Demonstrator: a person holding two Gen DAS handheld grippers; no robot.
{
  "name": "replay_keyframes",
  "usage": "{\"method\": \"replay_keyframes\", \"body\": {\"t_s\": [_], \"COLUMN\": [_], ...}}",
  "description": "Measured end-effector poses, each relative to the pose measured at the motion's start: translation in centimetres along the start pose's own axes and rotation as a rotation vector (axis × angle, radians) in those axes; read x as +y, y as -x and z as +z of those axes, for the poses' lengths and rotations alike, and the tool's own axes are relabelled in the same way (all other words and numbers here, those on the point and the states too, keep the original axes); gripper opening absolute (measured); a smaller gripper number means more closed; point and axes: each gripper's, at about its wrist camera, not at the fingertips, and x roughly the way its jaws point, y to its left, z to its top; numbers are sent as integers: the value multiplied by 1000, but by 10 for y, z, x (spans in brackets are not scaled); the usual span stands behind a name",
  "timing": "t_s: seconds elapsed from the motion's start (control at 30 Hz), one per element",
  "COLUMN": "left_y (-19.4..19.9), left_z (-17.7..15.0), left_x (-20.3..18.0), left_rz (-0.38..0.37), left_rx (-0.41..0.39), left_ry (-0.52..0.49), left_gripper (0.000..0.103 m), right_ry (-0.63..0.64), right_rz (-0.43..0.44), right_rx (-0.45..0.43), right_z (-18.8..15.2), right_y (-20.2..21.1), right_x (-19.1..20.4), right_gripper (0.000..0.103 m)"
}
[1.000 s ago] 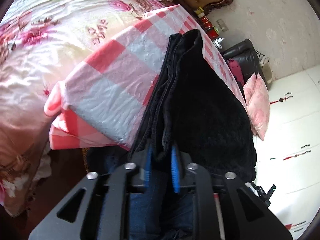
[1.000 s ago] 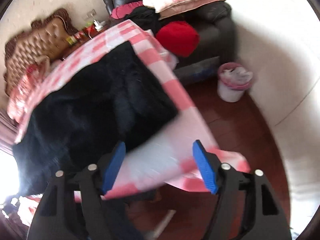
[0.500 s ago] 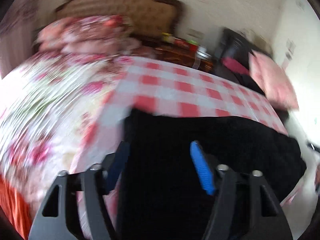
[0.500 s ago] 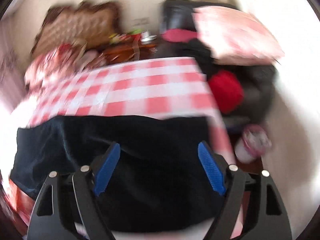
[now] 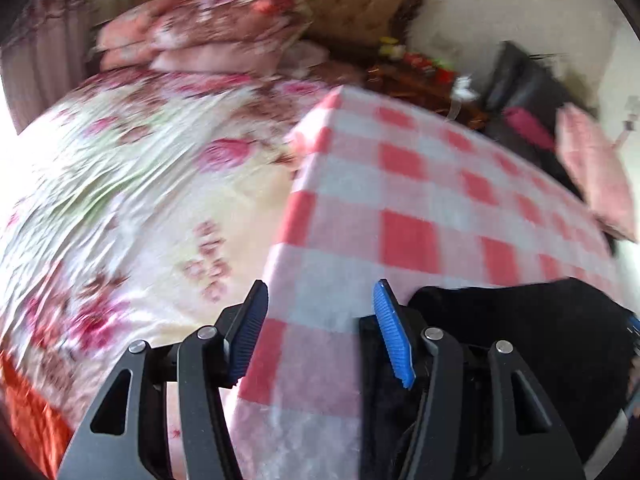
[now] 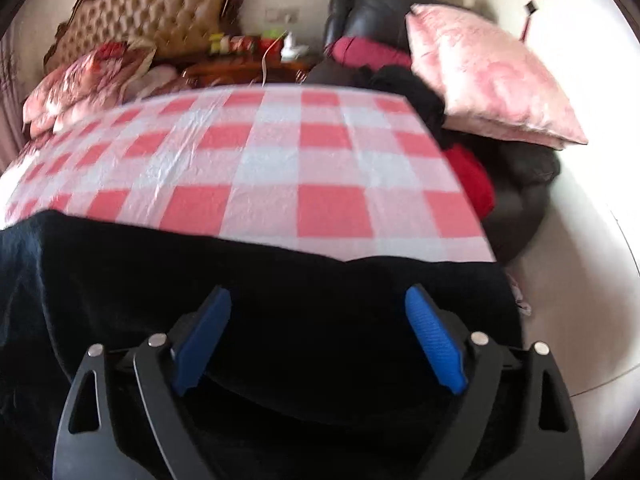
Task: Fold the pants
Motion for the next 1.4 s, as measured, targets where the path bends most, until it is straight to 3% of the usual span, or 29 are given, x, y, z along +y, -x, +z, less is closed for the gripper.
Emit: {"method": "replay_keyframes", "body": {"t_s": [0.1, 0.2, 0.3, 0.37, 0.53, 0.63, 0.67, 0.73, 0.87, 0.97, 1.0, 1.1, 1.13, 1.23, 1.4], "left_y": [2, -13, -25, -26, -22, -18, -17, -18, -21, -31, -30, -35, -37, -43, -51], "left_z": [-9, -17, -18, -16, -16, -14, -11, -9, -12, -13, -13, -11, -11, -11, -5], "left_x": [-10, -18, -7, 8, 30, 40, 38, 22, -10, -20, -21, -13, -8, 4, 20], "left_rz": [-140, -154, -240, -371, -494, -587, -593, -536, -397, -368, -369, -405, -434, -499, -527], "left_rx": [28, 73, 113, 108, 61, 33, 34, 59, 107, 133, 139, 171, 190, 218, 207], "left_ry": [-87, -172, -115, -44, 100, 178, 182, 114, -68, -129, -142, -114, -88, -33, 41], "left_gripper": [56, 56, 56, 58, 60, 69, 74, 76, 75, 73, 72, 51, 37, 31, 21], "right_ry": [-24, -13, 17, 37, 57, 78, 90, 102, 123, 127, 127, 128, 129, 133, 154], "right_rz": [-1, 56, 86, 105, 151, 143, 125, 112, 70, 57, 57, 67, 70, 82, 140], "right_rx": [-35, -82, -79, -57, -27, -10, -6, 1, 28, 46, 49, 59, 61, 74, 105], "right_z": [-3, -7, -10, -14, -23, -29, -31, -34, -41, -46, -47, -50, -50, -53, -61], "right_y": [24, 53, 65, 70, 72, 72, 72, 70, 63, 58, 57, 55, 54, 52, 51], "right_x": [4, 22, 50, 72, 123, 148, 155, 163, 172, 174, 173, 172, 172, 174, 189], "right_gripper": [90, 92, 93, 93, 93, 93, 93, 93, 93, 93, 93, 93, 93, 93, 93]}}
